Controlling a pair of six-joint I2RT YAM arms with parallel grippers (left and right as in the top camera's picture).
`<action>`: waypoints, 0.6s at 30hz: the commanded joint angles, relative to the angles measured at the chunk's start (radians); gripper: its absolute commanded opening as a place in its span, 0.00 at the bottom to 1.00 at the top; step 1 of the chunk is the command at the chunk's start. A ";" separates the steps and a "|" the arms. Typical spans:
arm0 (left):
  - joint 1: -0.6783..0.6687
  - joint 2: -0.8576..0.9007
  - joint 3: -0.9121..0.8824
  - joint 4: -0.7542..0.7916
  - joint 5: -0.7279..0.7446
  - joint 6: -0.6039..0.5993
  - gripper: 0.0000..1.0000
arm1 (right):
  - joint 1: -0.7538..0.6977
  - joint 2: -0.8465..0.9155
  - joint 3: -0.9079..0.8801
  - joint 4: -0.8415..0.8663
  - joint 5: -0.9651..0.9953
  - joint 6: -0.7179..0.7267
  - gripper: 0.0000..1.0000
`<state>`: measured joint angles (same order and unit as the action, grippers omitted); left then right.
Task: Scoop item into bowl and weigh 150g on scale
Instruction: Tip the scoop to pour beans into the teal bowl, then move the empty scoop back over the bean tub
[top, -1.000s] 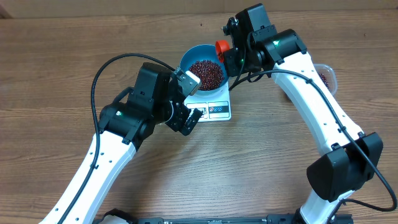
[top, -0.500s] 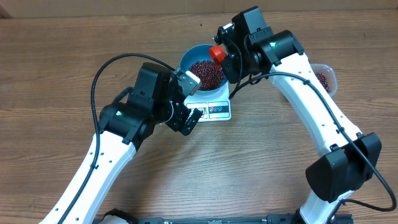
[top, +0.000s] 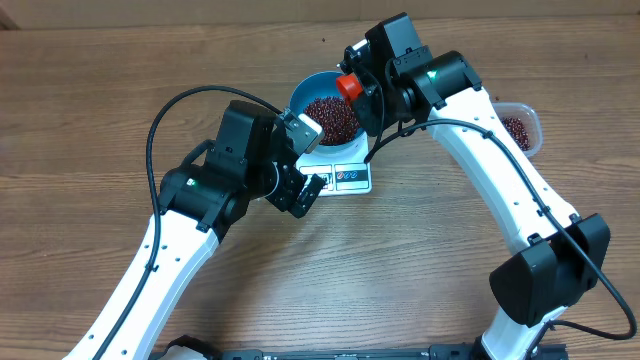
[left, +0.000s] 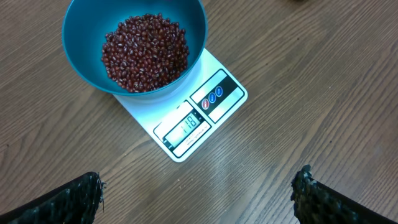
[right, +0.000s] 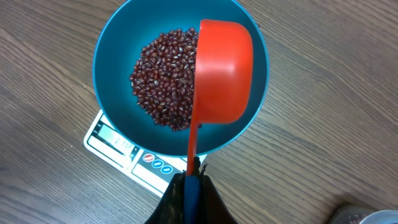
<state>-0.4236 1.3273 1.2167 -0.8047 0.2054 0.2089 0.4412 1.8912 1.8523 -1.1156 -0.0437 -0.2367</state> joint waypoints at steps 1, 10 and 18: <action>-0.002 -0.013 0.023 0.000 0.001 -0.014 1.00 | 0.006 -0.026 0.028 0.006 0.024 0.000 0.04; -0.002 -0.013 0.023 0.000 0.001 -0.014 1.00 | 0.000 -0.028 0.029 0.021 -0.017 0.000 0.04; -0.002 -0.013 0.023 0.000 0.001 -0.014 1.00 | 0.031 -0.031 0.068 0.011 0.091 -0.001 0.04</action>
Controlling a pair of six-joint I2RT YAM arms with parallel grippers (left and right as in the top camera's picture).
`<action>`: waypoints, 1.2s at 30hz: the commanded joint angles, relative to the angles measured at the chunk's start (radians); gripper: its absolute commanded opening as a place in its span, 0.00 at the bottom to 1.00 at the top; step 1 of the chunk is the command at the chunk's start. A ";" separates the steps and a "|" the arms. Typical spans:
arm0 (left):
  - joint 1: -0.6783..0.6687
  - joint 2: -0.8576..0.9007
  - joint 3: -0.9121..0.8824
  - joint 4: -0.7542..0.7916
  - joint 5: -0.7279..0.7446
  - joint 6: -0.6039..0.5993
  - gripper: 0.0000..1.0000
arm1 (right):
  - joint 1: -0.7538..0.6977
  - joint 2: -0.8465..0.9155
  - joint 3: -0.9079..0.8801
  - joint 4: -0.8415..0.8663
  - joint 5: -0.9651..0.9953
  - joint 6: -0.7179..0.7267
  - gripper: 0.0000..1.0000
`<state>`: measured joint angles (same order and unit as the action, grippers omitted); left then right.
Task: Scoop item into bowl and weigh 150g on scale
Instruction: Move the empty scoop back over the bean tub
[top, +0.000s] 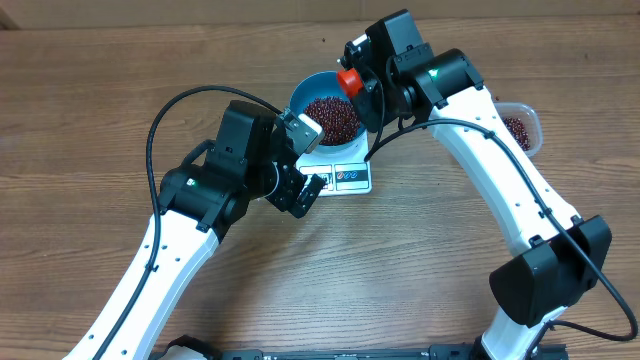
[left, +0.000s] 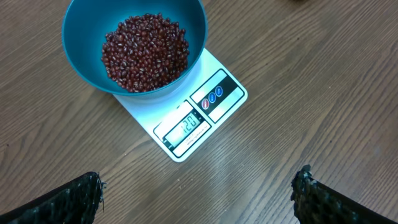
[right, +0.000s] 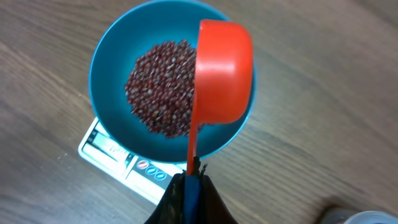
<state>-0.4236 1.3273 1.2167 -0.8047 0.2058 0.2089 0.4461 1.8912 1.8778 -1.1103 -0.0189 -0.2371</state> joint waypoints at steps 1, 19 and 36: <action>-0.002 -0.013 0.023 0.000 0.000 -0.014 1.00 | 0.031 -0.031 0.042 0.005 0.080 0.000 0.04; -0.002 -0.013 0.023 0.000 0.001 -0.014 1.00 | -0.003 -0.040 0.055 0.001 -0.011 0.000 0.04; -0.002 -0.013 0.023 0.000 0.000 -0.014 1.00 | -0.591 -0.146 0.108 -0.263 -0.167 0.039 0.04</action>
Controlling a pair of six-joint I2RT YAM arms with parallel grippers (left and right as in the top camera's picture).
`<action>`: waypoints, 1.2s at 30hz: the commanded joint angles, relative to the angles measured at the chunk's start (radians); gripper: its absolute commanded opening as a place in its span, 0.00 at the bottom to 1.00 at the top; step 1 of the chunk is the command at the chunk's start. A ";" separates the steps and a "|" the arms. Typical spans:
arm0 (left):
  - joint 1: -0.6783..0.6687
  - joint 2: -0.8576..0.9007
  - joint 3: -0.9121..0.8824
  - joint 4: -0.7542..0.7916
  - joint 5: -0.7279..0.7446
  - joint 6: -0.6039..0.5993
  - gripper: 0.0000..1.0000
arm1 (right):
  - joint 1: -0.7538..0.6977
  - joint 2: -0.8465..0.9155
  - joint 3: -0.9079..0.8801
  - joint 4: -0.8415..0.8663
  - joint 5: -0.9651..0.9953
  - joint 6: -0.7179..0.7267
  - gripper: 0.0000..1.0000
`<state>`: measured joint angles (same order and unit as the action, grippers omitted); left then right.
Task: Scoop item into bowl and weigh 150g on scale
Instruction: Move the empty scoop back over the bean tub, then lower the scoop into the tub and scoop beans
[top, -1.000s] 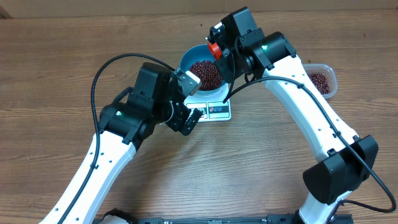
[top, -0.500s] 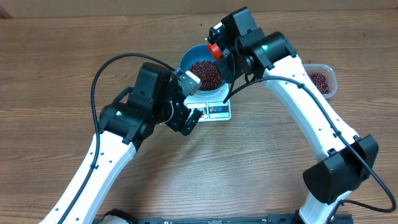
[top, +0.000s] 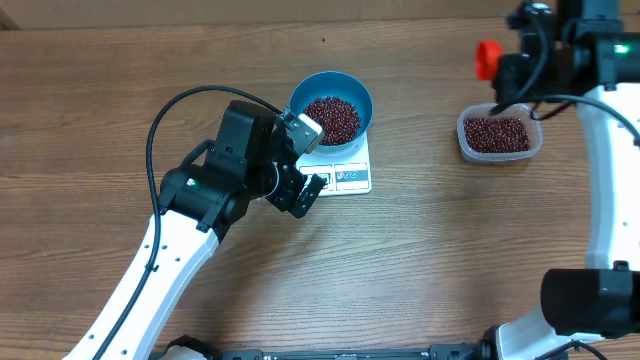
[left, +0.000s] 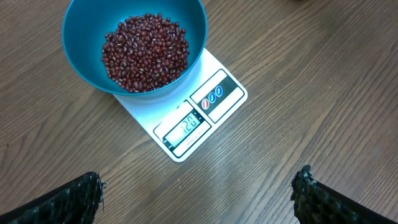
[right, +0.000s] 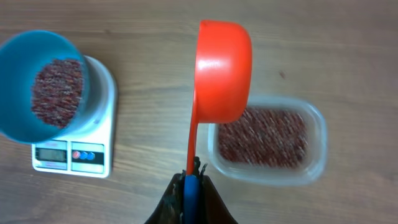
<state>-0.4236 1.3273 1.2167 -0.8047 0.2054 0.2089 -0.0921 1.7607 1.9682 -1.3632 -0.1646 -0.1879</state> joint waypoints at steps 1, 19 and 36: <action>-0.002 -0.013 0.023 0.000 0.001 -0.014 1.00 | -0.071 -0.016 0.010 -0.019 -0.021 -0.025 0.04; -0.002 -0.013 0.023 0.000 0.001 -0.014 0.99 | -0.141 0.026 -0.117 -0.089 0.005 -0.048 0.04; -0.002 -0.013 0.023 0.000 0.001 -0.014 1.00 | -0.146 0.026 -0.118 -0.114 -0.016 -0.049 0.04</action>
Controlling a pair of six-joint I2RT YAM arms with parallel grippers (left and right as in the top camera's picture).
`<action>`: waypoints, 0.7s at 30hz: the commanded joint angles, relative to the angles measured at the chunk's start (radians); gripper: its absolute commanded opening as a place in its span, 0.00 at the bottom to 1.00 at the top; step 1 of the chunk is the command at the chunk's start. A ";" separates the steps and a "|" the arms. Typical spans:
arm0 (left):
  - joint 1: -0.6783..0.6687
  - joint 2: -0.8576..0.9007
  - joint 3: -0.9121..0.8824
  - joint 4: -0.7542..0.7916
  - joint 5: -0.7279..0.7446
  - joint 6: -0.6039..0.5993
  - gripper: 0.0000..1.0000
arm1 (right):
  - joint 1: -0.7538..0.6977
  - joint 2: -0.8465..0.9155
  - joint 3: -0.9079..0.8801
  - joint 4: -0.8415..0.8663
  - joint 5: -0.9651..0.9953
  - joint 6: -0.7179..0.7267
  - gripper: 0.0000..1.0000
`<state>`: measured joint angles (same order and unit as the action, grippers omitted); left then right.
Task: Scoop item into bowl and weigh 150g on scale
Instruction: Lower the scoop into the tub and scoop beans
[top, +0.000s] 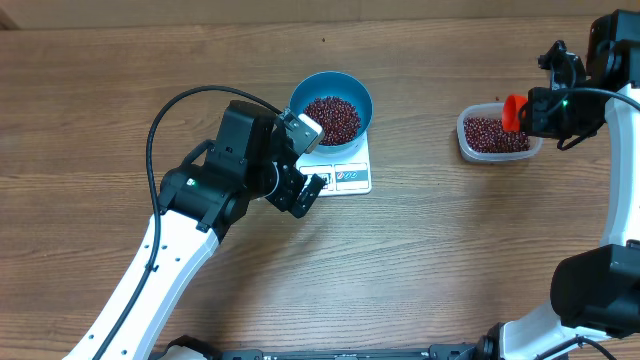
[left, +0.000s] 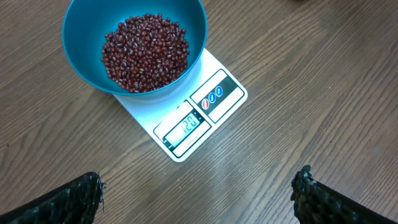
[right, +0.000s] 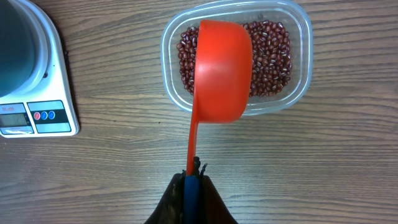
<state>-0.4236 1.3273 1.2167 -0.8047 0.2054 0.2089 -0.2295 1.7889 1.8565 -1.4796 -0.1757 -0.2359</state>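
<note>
A blue bowl (top: 331, 108) of red beans (left: 145, 52) sits on the white scale (left: 202, 115), whose display reads 120. My right gripper (right: 191, 177) is shut on the handle of an orange scoop (right: 222, 70), which hangs over the clear tub of red beans (right: 277, 50) at the right; the scoop (top: 512, 110) shows its underside. My left gripper (left: 198, 193) stands open above the wood in front of the scale, nothing between its fingers (left: 68, 198).
The wooden table (top: 420, 250) carries only the scale and the tub (top: 497, 134). A black cable (top: 175, 110) loops over my left arm. The table's far edge meets a tan wall at the top of the overhead view.
My right gripper has come lower and closer over the bean tub with the scoop, which now covers the tub's left middle. The left arm, bowl and scale reading are unchanged.
The scoop was turned over the blue bowl with the scale at 118. Then it was still over the bowl and the reading was 120. Later the right gripper held it high beside the tub at the right, and now low over the tub.
</note>
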 joint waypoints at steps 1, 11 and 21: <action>-0.002 -0.013 0.023 0.000 0.001 -0.014 1.00 | -0.009 -0.002 -0.006 0.000 -0.004 -0.001 0.04; -0.002 -0.013 0.023 0.000 0.001 -0.014 1.00 | -0.009 0.007 -0.082 0.047 0.044 -0.008 0.04; -0.002 -0.013 0.023 0.000 0.001 -0.014 1.00 | -0.008 0.007 -0.203 0.208 0.043 -0.008 0.04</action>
<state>-0.4236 1.3273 1.2167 -0.8051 0.2054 0.2089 -0.2295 1.7966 1.6722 -1.2907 -0.1375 -0.2401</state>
